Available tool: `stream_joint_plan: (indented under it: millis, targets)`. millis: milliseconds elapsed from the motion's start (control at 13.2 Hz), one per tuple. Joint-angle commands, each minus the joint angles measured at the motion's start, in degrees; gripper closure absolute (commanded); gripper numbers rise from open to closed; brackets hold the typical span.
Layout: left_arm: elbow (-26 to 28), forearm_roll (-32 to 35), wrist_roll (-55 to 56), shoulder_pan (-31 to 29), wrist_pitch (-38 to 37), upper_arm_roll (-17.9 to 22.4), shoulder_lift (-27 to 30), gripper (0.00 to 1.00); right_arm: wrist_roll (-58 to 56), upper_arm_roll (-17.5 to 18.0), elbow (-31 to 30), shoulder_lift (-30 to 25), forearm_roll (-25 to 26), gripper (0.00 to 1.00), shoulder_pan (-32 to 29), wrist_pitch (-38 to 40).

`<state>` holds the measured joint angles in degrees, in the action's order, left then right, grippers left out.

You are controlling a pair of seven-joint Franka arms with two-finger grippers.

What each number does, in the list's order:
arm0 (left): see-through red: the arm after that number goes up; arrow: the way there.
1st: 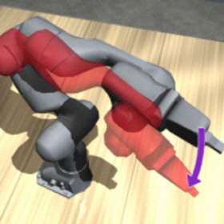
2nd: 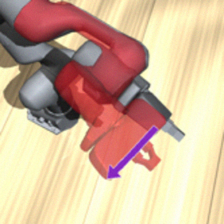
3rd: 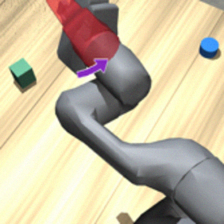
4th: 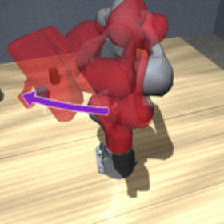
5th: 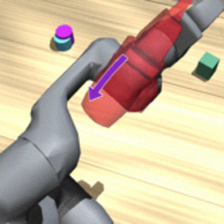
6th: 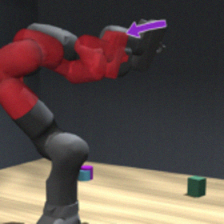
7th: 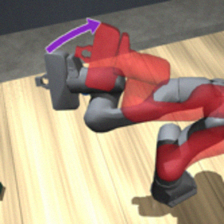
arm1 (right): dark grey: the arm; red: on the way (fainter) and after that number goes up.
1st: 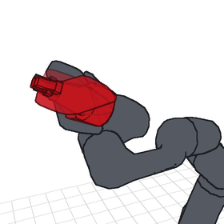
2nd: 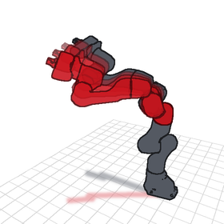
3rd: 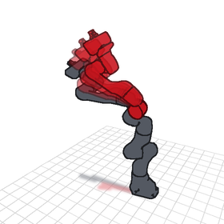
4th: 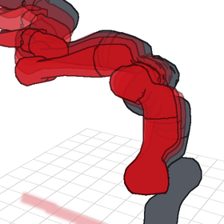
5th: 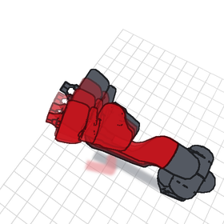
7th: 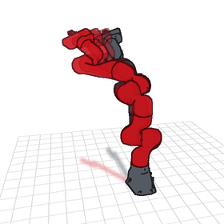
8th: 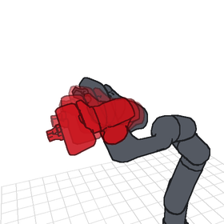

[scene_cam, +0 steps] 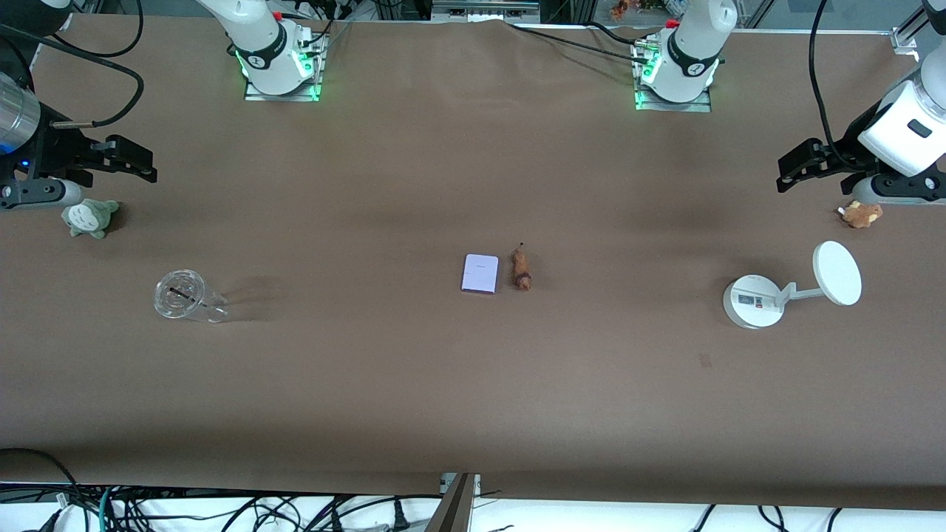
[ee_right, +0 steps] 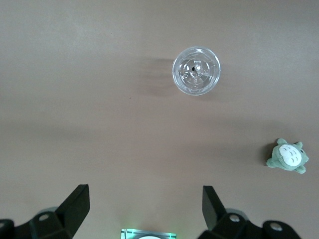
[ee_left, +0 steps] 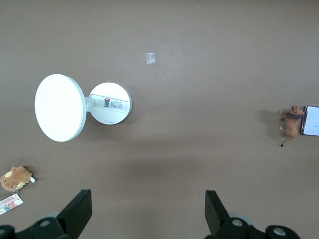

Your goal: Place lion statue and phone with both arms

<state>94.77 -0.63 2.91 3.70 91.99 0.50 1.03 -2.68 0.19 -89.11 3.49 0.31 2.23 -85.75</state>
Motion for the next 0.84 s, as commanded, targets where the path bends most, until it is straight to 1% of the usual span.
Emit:
stream_joint_plan:
  millis: [0,759]
  targets:
    - [-1.08,1.60,-0.80,0.35,-1.03,-0.41,-0.41,0.00,0.05,0.43,1.40,0.55,-0.22,0.00,-0.64,0.85]
    - [-1.08,1.60,-0.62,0.44,-0.94,-0.50,-0.41,0.00,0.31,0.43,1.40,0.55,-0.22,0.00,-0.73,0.76]
